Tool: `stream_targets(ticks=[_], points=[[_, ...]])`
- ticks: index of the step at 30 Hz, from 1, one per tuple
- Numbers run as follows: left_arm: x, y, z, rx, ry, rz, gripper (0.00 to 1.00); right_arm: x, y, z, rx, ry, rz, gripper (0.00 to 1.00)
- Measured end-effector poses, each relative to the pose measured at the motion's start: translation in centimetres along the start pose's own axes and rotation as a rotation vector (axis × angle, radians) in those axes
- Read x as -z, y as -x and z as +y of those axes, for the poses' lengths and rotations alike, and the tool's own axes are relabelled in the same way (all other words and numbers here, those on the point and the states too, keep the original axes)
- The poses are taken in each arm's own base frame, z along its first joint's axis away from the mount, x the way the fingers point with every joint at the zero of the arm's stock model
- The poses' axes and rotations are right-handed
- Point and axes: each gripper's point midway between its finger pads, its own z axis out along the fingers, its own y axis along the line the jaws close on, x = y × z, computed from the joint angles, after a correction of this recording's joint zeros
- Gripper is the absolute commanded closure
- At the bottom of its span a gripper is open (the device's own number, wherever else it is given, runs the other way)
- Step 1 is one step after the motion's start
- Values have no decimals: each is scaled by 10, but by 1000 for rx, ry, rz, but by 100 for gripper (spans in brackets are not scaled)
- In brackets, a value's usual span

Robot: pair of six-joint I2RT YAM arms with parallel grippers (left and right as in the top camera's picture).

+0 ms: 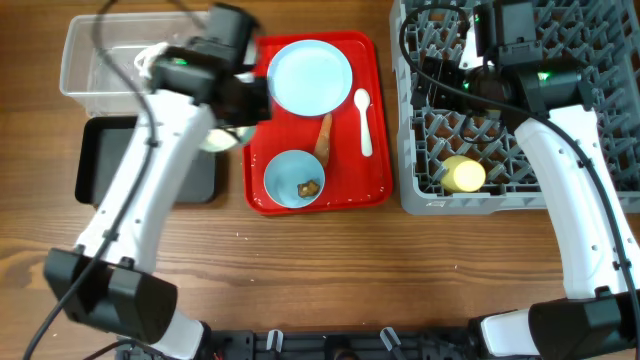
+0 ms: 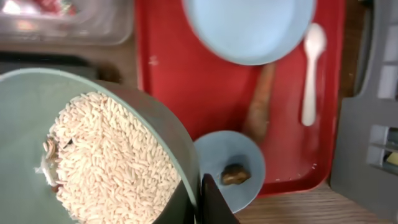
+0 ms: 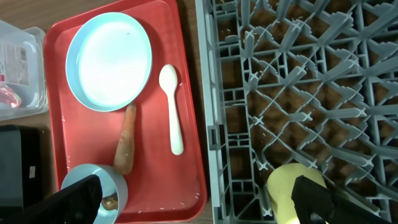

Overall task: Sort waste into correct bins and load items into the dishwasher rack
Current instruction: 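Tip the green bowl over the black tray to pour out the rice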

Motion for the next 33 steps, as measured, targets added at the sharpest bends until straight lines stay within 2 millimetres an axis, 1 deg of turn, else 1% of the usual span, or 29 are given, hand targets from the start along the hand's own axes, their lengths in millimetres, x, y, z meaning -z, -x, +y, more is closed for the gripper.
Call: stream_targets(ticks=[2,4,6,11,14,17,20,23,27,29,33], points=[[1,0,19,52,-12,32,96,0,0,0,0,0,0,0],[2,4,44,108,-75,55,96,0,0,0,0,0,0,0],[2,7,59,137,-142,64,96,0,0,0,0,0,0,0],[1,9,96,204,-370,75,96,0,0,0,0,0,1,0],[-3,10,115,238,-531,60,96,0,0,0,0,0,1,0],[-11,9,133,287,-667,42,96,0,-1,0,0,-1,3,0],[-23,7,151,355,-774,29,96,0,-1,0,0,-2,4,0],[-36,4,165,426,-863,24,96,0,-1,0,0,-2,4,0],[-45,6,175,506,-970,7,96,0,-3,-1,-1,-4,11,0],[-42,10,177,534,-1024,-19,96,0,-3,-1,-1,-5,14,0],[-23,22,179,582,-1140,-85,96,0,-4,-1,-1,-6,16,0]])
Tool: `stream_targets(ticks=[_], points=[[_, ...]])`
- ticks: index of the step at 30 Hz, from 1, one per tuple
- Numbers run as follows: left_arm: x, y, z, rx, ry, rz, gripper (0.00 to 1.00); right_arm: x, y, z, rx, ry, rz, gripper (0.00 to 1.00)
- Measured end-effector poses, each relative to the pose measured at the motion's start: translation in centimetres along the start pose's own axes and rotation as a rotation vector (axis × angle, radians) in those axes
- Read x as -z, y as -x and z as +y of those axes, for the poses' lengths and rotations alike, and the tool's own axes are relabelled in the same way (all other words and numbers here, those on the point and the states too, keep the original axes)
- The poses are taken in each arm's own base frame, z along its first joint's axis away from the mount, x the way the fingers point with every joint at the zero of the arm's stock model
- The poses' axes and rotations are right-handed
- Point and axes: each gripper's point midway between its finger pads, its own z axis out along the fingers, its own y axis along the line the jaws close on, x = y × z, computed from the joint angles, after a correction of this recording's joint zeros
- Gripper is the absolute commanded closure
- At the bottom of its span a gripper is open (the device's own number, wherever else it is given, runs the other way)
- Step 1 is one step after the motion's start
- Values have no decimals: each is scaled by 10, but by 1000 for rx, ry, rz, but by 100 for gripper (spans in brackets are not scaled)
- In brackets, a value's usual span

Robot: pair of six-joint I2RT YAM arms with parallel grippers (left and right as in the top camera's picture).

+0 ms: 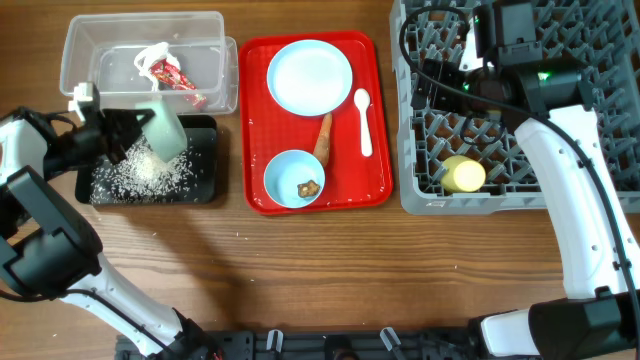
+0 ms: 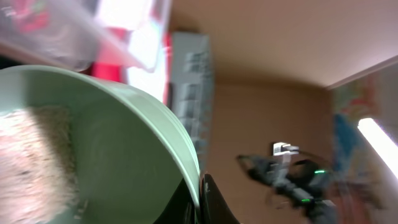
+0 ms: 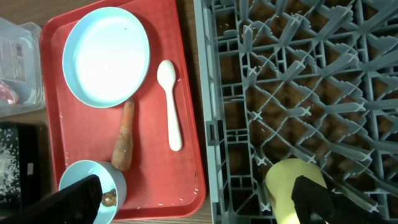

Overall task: Sort waste into correct bins and load items into the dishwasher rack
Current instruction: 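Tip the green bowl over the black tray to pour out the rice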

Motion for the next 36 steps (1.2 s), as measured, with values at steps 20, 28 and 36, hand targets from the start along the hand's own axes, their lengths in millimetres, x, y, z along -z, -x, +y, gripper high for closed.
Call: stream_targets(ticks=[20,28,36], points=[[13,6,-22,207,-142,-48,96,0,-1,0,5,-1,2,0],[12,2,-24,242,-141,-40,96,0,-1,0,8,-1,2,0],[-37,-39,-66,3,34,120,96,0,2,1,9,3,-9,0]])
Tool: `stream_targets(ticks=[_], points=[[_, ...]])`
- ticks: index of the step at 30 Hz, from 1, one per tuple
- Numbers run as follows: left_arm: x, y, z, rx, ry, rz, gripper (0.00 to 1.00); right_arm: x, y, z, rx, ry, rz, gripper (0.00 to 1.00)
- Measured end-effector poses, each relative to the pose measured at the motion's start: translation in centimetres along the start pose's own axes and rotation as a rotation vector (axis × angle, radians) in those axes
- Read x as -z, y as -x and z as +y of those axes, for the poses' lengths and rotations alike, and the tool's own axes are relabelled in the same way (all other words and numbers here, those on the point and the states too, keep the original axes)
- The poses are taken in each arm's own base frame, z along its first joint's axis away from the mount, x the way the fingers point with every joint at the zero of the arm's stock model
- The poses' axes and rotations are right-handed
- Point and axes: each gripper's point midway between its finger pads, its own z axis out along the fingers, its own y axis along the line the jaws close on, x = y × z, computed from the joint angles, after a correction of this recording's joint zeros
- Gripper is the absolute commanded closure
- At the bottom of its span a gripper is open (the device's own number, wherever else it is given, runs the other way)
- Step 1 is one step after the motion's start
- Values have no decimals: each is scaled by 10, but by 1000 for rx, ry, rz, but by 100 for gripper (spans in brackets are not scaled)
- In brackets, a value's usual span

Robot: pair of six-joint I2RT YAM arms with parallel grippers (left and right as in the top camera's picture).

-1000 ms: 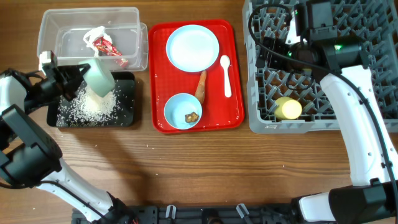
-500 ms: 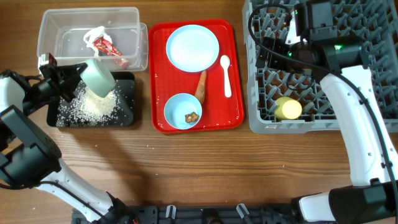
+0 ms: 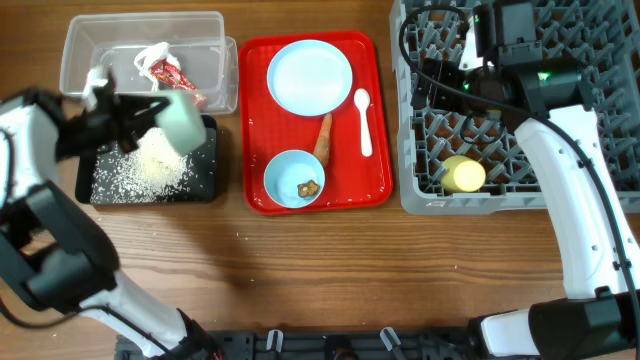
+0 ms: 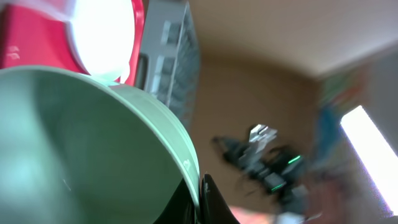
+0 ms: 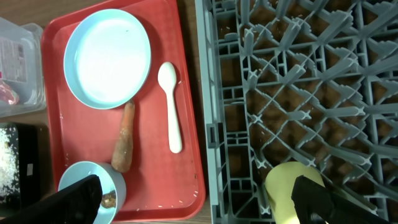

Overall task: Sort waste into correct bins and load items into the dishwasher rack
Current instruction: 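Tip the green bowl over the black tray to pour out the rice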

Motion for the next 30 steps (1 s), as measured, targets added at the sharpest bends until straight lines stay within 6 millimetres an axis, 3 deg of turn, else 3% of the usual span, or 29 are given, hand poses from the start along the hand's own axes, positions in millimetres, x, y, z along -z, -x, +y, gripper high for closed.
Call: stream_targets(ticks=[3,7,13,15,18,24,26,29,30], points=[[-33,-12,-32,-243,124,65,96,0,0,0,0,0,-1,0],[-99,-15,-64,-631,383,64,96,0,0,0,0,0,0,0],[-198,-25,-61,-1021,709,-4,96,0,-3,-2,-1,-8,13,0],[-225,-25,-49,-1116,777,-7,96,0,-4,-2,-1,-10,18,0],[-257,-17,-10,-1192,902,11,96,0,-6,-3,-1,-12,24,0],[-283,8,75,-1192,1066,65,94,0,-9,-4,-2,-16,34,0],[-284,10,94,-1182,1100,91,75,0,-9,-4,-2,-16,35,0],[-284,10,103,-1183,1119,105,52,0,-9,-4,-2,-16,35,0],[-284,10,103,-1187,1121,104,49,0,-9,-4,-2,-16,35,0]])
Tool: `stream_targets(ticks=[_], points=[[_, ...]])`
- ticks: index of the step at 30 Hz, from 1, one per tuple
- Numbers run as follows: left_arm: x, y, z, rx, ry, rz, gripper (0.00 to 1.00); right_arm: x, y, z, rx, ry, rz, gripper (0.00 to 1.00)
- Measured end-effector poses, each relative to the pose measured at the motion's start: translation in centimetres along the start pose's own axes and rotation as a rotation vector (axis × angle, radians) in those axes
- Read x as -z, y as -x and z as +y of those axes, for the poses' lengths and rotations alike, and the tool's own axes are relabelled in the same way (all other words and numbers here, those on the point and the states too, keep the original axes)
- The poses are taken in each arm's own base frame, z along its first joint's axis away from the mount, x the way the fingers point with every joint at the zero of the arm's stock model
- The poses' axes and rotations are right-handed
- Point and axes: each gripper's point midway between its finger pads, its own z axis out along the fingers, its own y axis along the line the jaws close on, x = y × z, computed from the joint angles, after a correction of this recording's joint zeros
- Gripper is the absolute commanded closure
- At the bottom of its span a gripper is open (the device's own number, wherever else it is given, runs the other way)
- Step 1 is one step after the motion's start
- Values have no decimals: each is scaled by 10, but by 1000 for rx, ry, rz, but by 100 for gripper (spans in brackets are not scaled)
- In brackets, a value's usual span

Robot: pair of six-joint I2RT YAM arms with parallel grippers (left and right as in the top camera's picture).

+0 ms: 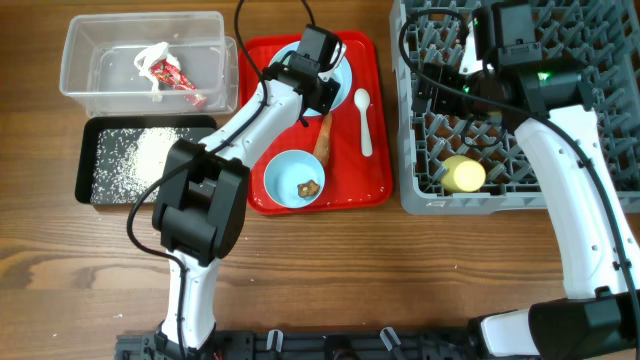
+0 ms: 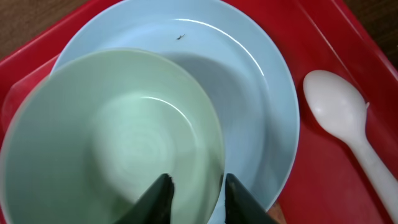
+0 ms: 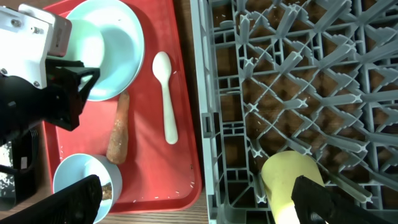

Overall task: Sort waste into correct bins and load items into the dishwasher rack
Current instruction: 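Tip the green bowl over the black tray to pour out the rice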

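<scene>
An empty pale green bowl (image 2: 112, 143) sits upright on the blue plate (image 2: 261, 106) at the back of the red tray (image 1: 375, 185). My left gripper (image 2: 198, 182) is open, its two fingers straddling the bowl's near rim. The white spoon (image 1: 363, 120), a carrot (image 1: 325, 136) and a small blue bowl (image 1: 297, 180) holding a food scrap also lie on the tray. Over the seam between tray and grey dishwasher rack (image 1: 590, 100) my right gripper (image 3: 196, 193) hangs wide open, holding nothing. A yellow cup (image 3: 292, 180) lies in the rack.
The black tray (image 1: 100, 135) at the left holds a spread of rice. Behind it stands a clear bin (image 1: 90, 40) with wrappers inside. My left arm (image 1: 250, 110) reaches across the tray's left rim.
My left gripper was shut on the emptied green bowl, tipped by the black tray. Now the bowl rests on the blue plate and the jaws stand apart. The right arm has not moved.
First my left gripper held the green bowl full of rice beside the red tray's left edge. Then the bowl was tilted over the black tray with rice falling in. Then it was empty, still tipped there. Now it sits on the blue plate, released.
</scene>
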Motion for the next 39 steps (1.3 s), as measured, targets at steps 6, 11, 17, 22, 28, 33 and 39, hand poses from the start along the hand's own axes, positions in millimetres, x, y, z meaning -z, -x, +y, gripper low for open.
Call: stream_targets(ticks=[6,11,17,22,28,33,39], points=[[5,-12,0,13,3,53,34,0,0,0,1,0,0,0],[66,-38,5,171,4,184,38,0,0,0,18,0,0,0],[144,-47,-17,391,-83,234,50,0,1,0,19,1,-3,0],[120,-75,-65,397,-128,311,54,0,1,0,19,1,-4,0],[94,-112,-91,408,-126,400,55,0,1,0,19,1,-3,0],[79,-123,-94,420,-113,433,70,0,1,0,19,1,-3,0],[66,-134,-96,426,-98,470,96,0,0,0,19,0,0,0]])
